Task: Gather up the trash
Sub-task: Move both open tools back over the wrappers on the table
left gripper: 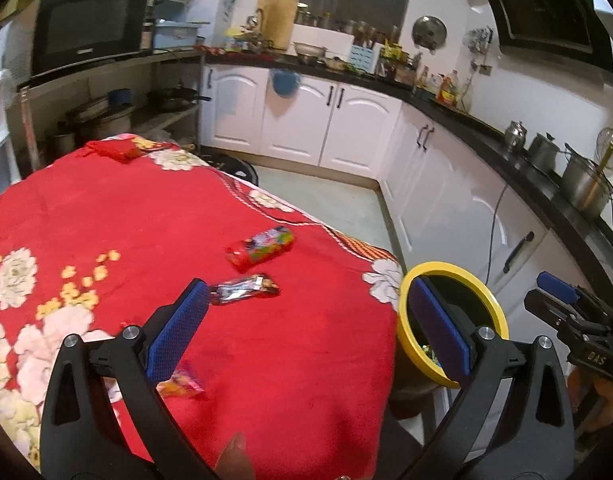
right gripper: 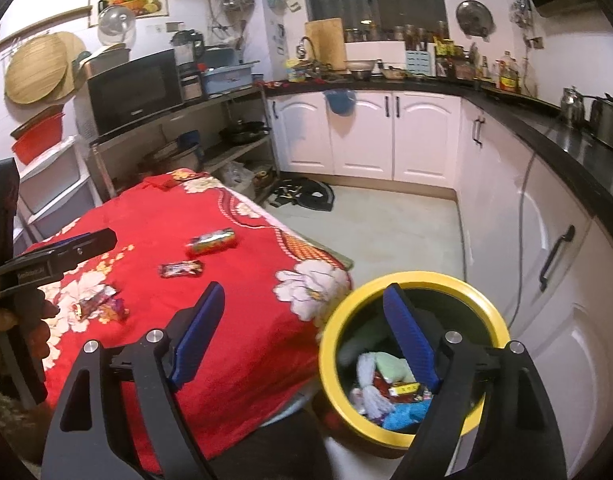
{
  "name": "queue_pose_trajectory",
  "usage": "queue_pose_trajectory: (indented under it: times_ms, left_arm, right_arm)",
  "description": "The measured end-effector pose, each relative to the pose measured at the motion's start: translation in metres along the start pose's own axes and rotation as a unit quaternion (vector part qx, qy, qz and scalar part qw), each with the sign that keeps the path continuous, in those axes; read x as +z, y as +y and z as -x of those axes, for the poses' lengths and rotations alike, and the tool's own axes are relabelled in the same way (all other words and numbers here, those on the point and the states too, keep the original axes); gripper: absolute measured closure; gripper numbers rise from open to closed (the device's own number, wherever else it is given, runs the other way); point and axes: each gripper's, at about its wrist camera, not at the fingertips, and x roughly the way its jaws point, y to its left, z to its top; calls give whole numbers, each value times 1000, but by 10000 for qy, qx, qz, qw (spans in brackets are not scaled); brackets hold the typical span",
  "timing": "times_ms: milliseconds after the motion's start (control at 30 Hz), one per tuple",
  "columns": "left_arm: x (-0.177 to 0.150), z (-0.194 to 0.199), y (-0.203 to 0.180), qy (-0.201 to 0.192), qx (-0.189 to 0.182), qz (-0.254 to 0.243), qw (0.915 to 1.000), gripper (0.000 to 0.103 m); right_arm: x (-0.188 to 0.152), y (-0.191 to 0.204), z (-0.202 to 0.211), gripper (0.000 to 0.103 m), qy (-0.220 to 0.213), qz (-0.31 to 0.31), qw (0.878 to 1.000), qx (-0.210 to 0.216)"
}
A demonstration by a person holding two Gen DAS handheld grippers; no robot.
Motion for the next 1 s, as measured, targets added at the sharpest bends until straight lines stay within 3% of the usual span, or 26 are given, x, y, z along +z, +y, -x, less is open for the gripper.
queue_pose_trajectory:
  times_ms: [567, 1000]
  left_arm:
    - [-4, 52, 64, -353, 455, 352, 9977, 11]
    - [-15, 74, 106, -382, 872, 563, 9939, 11]
  right_arm:
    - [18, 65, -1, 20, -108, 273, 9983, 506]
    - [23, 100, -14, 19, -13, 466, 9954, 841]
